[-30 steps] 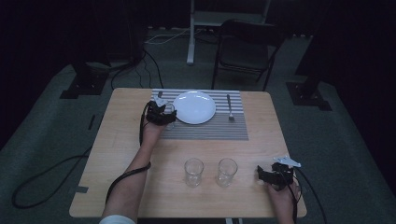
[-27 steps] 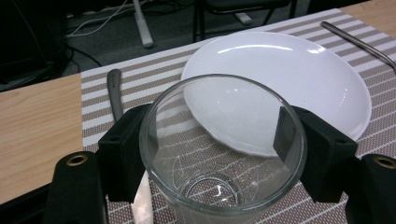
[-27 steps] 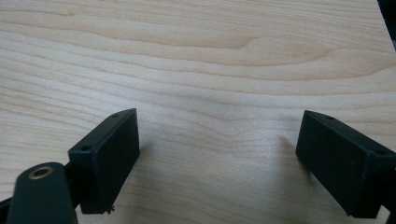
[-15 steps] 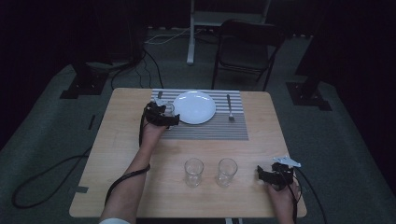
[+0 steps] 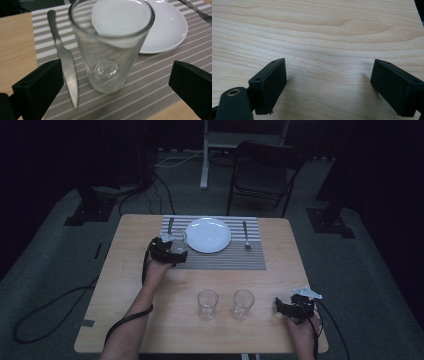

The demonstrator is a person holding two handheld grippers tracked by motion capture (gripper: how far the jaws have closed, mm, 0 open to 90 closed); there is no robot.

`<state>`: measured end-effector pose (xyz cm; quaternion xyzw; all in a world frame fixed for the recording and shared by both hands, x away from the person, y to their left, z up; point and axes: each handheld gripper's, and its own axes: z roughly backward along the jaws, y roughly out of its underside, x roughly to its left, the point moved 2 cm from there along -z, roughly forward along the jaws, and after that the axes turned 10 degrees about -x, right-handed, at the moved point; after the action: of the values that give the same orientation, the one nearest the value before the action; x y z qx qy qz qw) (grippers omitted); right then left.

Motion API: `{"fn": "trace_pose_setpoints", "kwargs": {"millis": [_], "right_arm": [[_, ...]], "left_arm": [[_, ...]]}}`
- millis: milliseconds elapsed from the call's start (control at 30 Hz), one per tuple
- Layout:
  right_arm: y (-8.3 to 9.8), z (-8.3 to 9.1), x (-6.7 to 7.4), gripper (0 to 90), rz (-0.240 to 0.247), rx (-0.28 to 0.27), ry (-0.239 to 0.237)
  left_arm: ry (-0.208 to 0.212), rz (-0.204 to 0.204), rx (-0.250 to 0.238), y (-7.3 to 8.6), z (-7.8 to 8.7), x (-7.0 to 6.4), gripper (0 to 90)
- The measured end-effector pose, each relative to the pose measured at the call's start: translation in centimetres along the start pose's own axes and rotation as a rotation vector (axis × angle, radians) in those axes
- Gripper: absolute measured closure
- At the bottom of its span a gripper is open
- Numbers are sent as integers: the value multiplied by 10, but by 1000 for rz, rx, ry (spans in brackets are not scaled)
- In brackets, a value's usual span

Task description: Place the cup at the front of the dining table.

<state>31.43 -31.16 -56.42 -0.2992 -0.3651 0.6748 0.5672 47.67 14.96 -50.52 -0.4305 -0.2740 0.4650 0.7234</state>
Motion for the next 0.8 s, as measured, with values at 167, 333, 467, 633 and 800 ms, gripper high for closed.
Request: {"fn": "trace_pose_setpoints", "kwargs": {"millis": [167, 333, 467, 633, 800], "right_arm": [[0, 0, 0, 131, 0, 0, 0], [0, 0, 0, 131, 0, 0, 0], [0, 0, 0, 131, 0, 0, 0], [0, 0, 0, 131, 0, 0, 0], [0, 0, 0, 131, 0, 0, 0]], "left_arm": [[-10, 5, 12, 9, 12, 6, 2], [-14, 17, 14, 16, 24, 13, 2], [-3, 1, 18, 23, 35, 15, 2], [28, 0, 27, 34, 47, 14, 2], [38, -1, 32, 44, 58, 13, 2]]}}
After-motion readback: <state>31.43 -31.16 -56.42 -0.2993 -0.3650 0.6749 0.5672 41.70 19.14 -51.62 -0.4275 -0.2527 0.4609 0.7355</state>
